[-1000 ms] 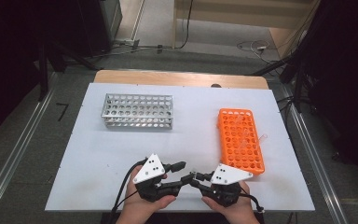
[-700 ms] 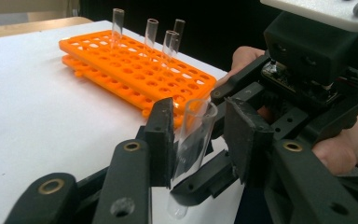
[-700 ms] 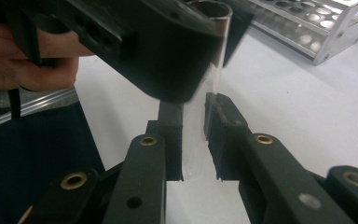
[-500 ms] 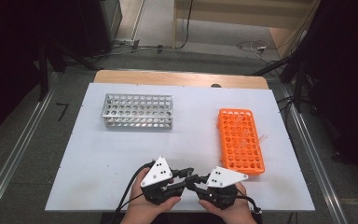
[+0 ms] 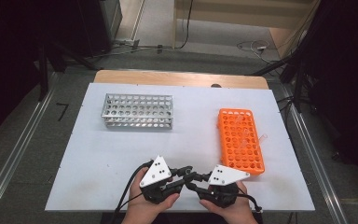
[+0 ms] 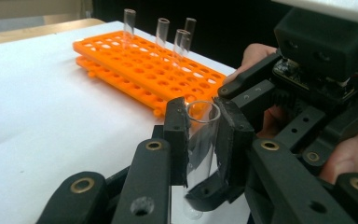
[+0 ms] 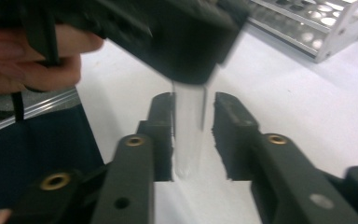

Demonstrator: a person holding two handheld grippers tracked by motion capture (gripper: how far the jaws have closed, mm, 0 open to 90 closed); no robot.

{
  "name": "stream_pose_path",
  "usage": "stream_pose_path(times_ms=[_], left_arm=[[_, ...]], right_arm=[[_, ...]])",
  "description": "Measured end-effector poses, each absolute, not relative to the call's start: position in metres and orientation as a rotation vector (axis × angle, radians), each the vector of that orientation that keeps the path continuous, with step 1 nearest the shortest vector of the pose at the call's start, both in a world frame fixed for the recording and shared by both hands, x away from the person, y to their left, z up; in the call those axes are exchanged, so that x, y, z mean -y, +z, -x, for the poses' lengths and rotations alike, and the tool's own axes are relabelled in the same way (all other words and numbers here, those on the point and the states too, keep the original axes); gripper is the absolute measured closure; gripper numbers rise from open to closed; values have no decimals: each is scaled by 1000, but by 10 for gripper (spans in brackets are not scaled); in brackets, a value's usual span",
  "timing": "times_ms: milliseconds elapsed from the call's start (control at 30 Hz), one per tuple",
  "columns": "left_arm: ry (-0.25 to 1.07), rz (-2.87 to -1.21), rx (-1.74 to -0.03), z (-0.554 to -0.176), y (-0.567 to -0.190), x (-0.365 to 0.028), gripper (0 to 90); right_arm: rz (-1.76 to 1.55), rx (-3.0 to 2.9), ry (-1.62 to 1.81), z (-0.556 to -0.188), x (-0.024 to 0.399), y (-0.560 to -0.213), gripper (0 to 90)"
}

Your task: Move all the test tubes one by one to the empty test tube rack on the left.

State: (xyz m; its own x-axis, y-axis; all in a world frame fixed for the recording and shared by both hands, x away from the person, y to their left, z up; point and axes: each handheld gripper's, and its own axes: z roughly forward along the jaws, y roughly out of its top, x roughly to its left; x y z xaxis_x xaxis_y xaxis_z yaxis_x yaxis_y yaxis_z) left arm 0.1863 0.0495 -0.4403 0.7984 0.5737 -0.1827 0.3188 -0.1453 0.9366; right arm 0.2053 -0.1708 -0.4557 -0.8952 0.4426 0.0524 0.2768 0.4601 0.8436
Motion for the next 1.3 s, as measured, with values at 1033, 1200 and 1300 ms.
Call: stream_pose_path(times_ms=[1033,1200,1300], left_arm=[[327,-1700,-786,-246,-413,-90,758],[350,-1690,-813,-264,-408,-98,758],[366,-1686,-834,-276,-405,-103,758]], right_arm=[[-869,-2335,1438,-214,306,-447,0],[-897,-2287,1410,-217,323,-446,0],[-917,-2266,1416,-220,331,-445,0]])
